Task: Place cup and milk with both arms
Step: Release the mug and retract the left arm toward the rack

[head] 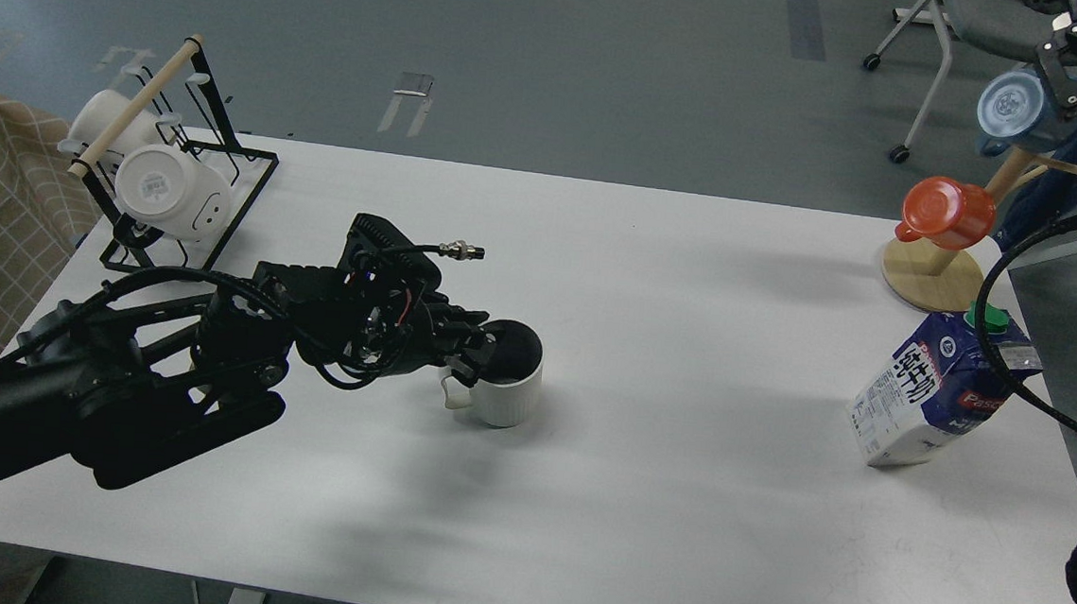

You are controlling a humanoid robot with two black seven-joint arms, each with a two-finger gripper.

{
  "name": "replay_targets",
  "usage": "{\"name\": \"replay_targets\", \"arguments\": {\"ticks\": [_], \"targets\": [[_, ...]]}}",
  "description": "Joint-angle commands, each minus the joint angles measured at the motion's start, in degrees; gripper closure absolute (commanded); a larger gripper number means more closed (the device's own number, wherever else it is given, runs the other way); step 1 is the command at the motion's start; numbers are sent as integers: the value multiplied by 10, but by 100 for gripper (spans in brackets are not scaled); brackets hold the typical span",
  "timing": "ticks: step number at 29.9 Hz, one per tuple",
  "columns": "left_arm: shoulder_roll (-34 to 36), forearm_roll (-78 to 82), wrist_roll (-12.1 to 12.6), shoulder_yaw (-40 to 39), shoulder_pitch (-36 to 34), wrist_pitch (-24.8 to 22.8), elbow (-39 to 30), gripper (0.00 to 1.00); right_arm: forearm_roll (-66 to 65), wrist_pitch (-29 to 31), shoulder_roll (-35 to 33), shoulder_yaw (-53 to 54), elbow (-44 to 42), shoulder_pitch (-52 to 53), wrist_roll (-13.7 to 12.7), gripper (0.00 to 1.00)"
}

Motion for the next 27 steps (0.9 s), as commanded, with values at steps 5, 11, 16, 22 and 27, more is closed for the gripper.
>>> {"name": "replay_targets", "arguments": {"ticks": [5, 11, 16, 22, 27], "targets": [[35, -105, 0, -58, -25, 0, -2, 2, 85, 0, -50, 12, 101, -78, -8, 0], [66, -282, -11, -220, -32, 0, 35, 2, 101, 0, -72, 65, 241, -234, -6, 0], [66, -419, -11, -313, -31, 0, 123, 2, 125, 0, -66, 110, 318, -364, -3, 0], [70, -705, -11, -378, -24, 35, 182, 2, 170, 0, -51, 116, 362, -520, 0, 0], [67, -953, -12, -395, -18, 124, 216, 2, 190, 0, -7, 123, 355, -574, -2, 0]]}}
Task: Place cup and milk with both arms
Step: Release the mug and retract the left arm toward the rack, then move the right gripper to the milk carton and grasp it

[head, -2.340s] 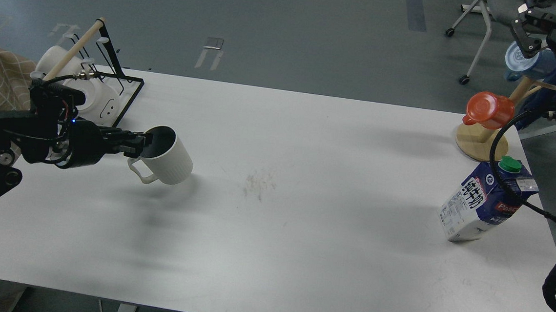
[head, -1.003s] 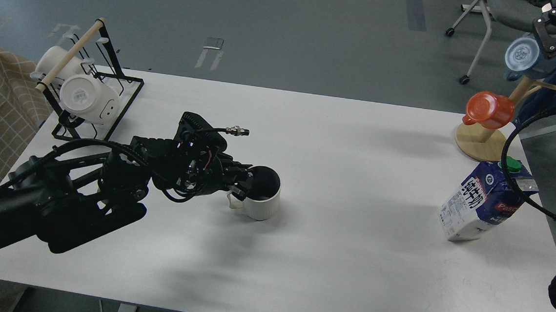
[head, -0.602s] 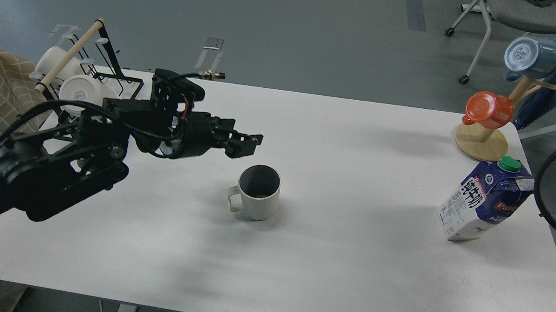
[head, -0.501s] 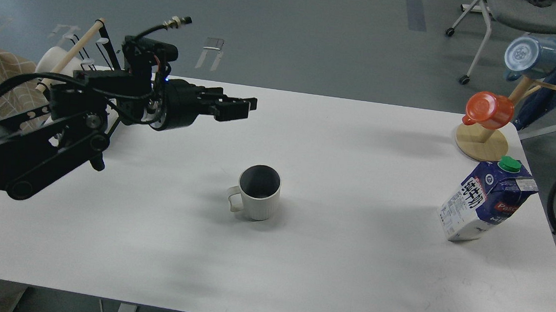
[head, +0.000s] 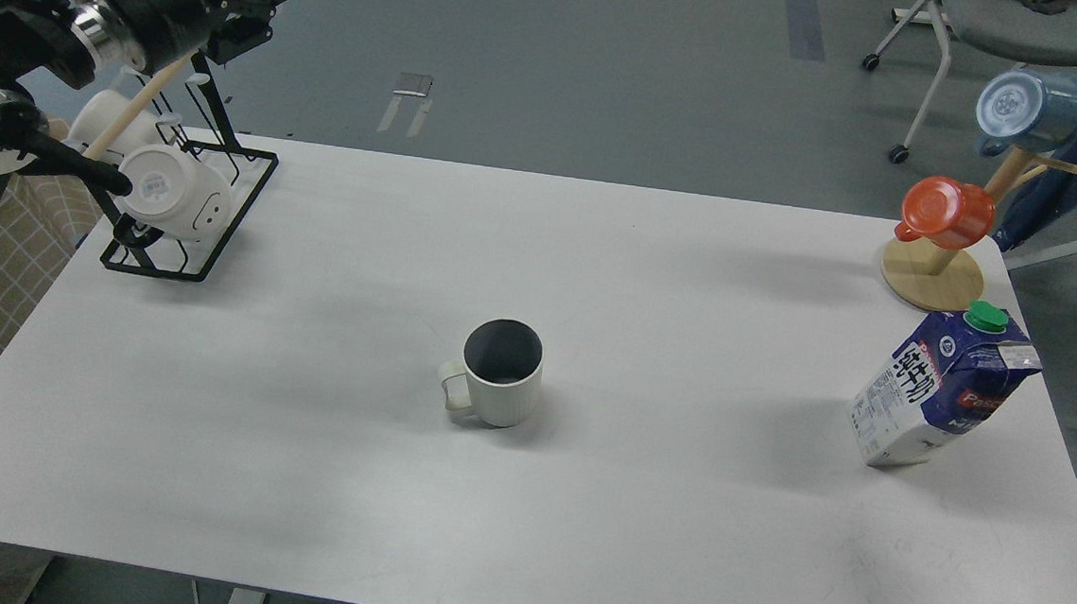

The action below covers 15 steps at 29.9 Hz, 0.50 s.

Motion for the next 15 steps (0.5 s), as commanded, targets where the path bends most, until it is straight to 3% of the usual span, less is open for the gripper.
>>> {"name": "replay_targets", "arguments": {"ticks": [1, 6, 10, 15], "targets": [[-3, -136, -3, -6, 5, 69, 13, 2, 22, 0, 22, 1, -4, -32, -4, 0], [-10, -186, -27, -5, 7, 126, 12, 2, 33, 0, 73, -35, -4, -52, -5, 2], [-4, -184, -26, -1, 15, 121, 12, 2, 27, 0, 131, -57, -3, -61, -5, 7], [0, -177, -19, 12, 50, 82, 0, 2, 27, 0, 147, -95, -25, -64, -4, 4]]}}
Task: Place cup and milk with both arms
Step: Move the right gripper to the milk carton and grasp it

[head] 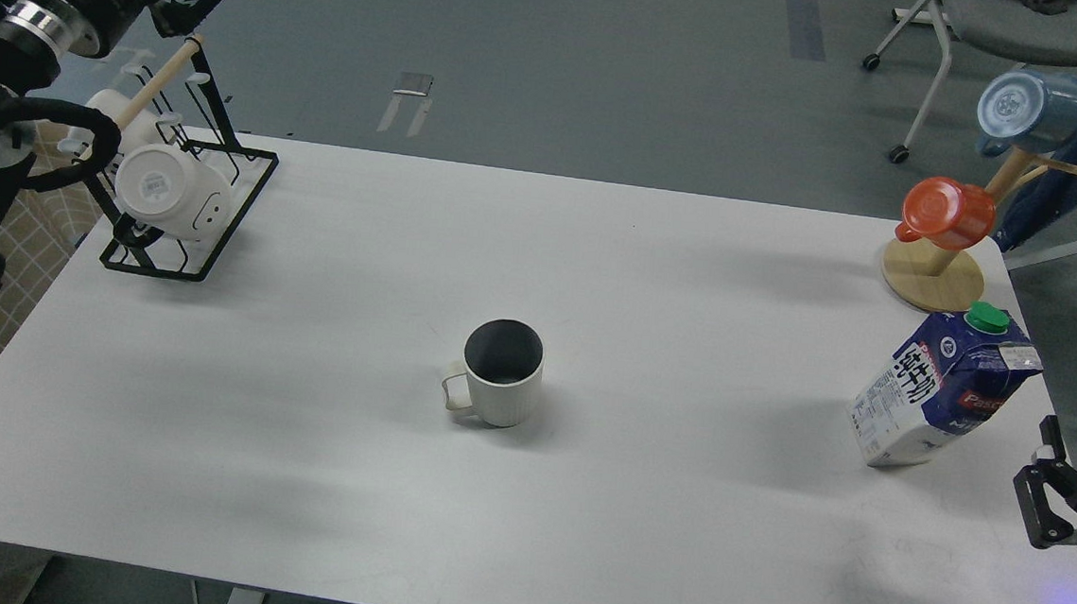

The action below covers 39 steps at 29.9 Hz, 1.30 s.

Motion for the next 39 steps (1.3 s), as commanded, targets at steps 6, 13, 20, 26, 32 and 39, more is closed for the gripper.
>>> {"name": "replay_targets", "arguments": {"ticks": [6, 13, 20, 26, 32, 39], "targets": [[4, 4, 5, 4, 20, -36, -17, 2, -2, 0, 30, -90, -74, 8, 7, 0], [19, 4, 5, 7, 21, -36, -35, 2, -2, 0, 30, -112, -87, 23, 6, 2], [39, 4, 5, 13, 26, -37, -52, 2, -2, 0, 30, -108, -87, 55, 6, 4], [45, 4, 5, 14, 30, -39, -55, 2, -1, 0, 30, -100, -96, 73, 7, 4], [42, 4, 5, 23, 34, -40, -55, 2, 7, 0, 30, -86, -139, 114, 6, 16], [38, 5, 4, 23, 31, -39, -54, 2, 5, 0, 30, -86, -142, 140, 6, 39]]}}
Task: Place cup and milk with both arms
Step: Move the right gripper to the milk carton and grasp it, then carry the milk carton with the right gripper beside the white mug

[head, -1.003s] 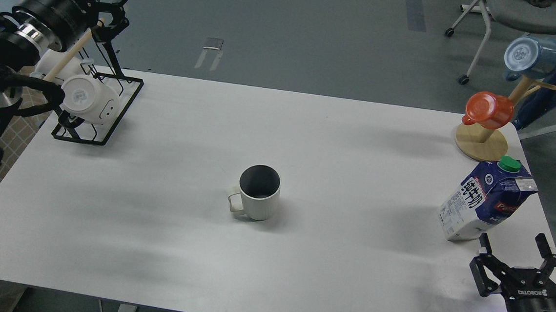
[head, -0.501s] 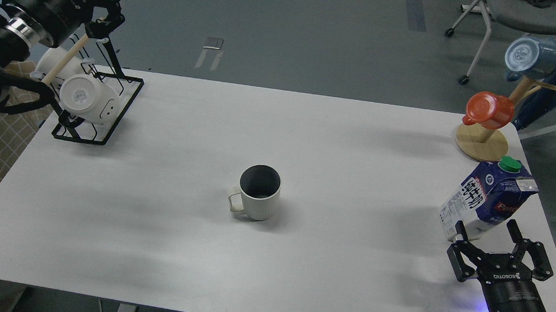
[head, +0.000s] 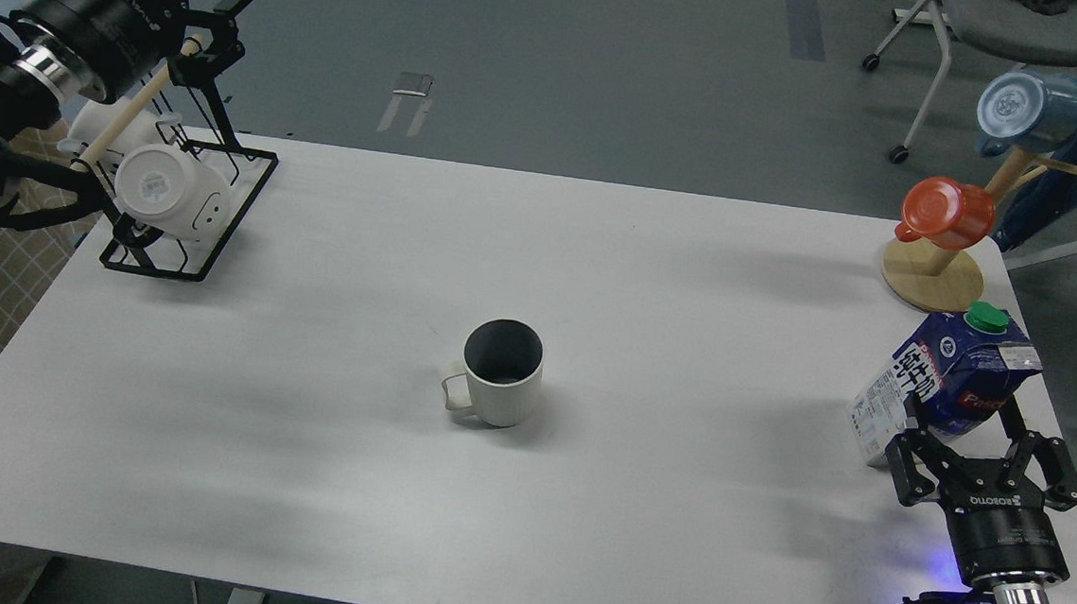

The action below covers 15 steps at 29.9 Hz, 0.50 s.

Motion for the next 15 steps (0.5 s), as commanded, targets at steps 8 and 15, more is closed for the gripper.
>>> {"name": "replay_targets", "arguments": {"ticks": [8, 15], "targets": [[-1, 0, -1, 0, -1, -1, 1, 2, -9, 0, 0, -6, -17, 36, -1, 68], [1, 0, 0, 0, 0, -1, 1, 2, -6, 0, 0, -7, -9, 31, -1, 75]]}}
